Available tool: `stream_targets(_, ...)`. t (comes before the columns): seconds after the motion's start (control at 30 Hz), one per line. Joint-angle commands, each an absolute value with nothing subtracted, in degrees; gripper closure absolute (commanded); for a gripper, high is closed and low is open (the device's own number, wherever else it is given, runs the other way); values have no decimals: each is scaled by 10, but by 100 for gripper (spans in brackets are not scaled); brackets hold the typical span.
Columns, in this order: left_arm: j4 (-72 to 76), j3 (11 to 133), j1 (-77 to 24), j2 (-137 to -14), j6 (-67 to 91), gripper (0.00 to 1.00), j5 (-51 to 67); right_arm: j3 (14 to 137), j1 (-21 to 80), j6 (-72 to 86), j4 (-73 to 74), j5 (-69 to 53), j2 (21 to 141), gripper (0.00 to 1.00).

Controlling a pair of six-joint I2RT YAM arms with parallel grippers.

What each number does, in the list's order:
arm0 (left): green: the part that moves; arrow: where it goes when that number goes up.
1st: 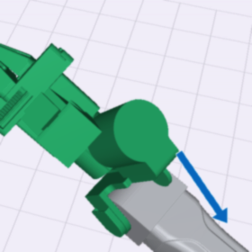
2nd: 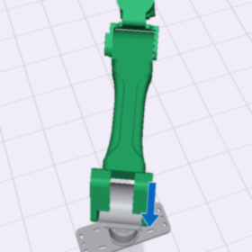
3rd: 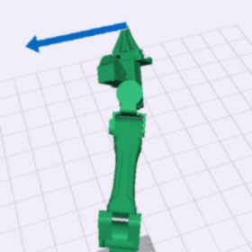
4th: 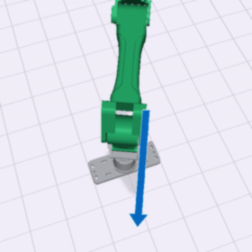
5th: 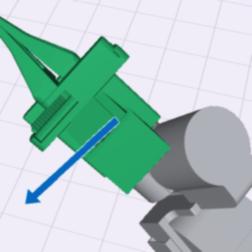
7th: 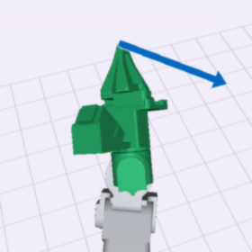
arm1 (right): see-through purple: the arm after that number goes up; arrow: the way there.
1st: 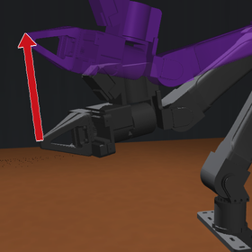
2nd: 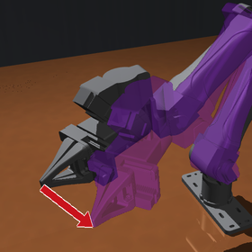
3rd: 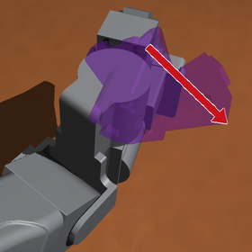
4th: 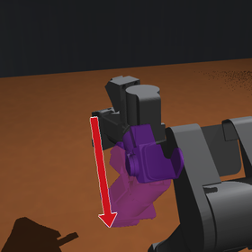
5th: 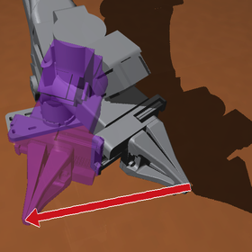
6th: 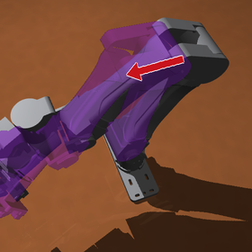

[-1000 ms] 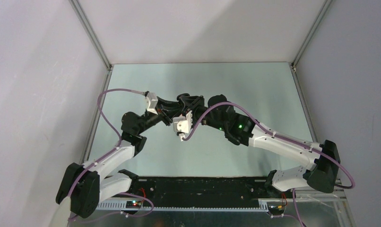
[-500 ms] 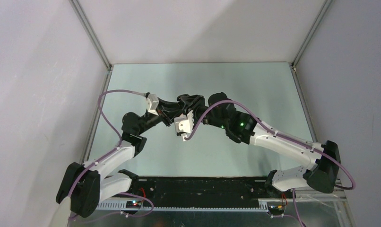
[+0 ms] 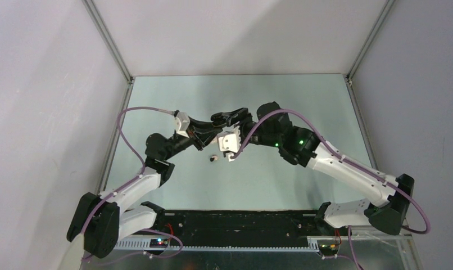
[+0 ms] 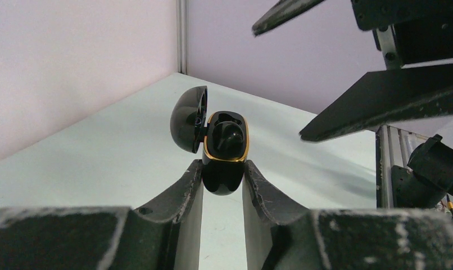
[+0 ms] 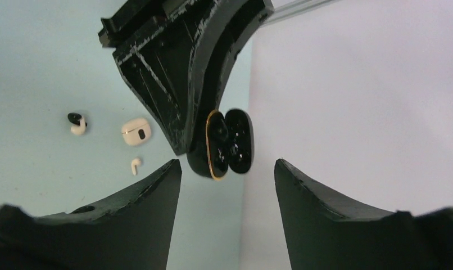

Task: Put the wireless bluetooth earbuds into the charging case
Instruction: Place the earbud in the charging case, then pick up the earbud from the center of the board.

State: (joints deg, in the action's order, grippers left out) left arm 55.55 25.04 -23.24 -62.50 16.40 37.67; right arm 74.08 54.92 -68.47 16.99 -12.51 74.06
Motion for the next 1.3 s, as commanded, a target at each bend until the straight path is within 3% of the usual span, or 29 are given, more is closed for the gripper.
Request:
stream_targets(0.0, 562, 265, -225, -621, 151, 100, 388, 778, 518, -624, 215, -169, 696, 32)
stream_targets(0.17, 495, 298, -181, -612, 169, 100, 414, 796, 461, -515, 239, -212, 673, 26)
stream_targets(0.4, 392, 349, -93, -600, 167, 100, 453, 774, 352, -345, 230, -308, 704, 27)
stream_targets(0.53, 315, 360, -61, -567, 135, 100, 459, 774, 331, -382, 271, -388, 771, 34)
stream_targets(0.8, 159, 368, -22, -504, 83, 100, 464, 776, 352, -483, 296, -431, 908, 59)
stream_targets(1.27, 119, 382, 22, -499, 134, 100, 618, 776, 426, -600, 246, -418, 1053, 46)
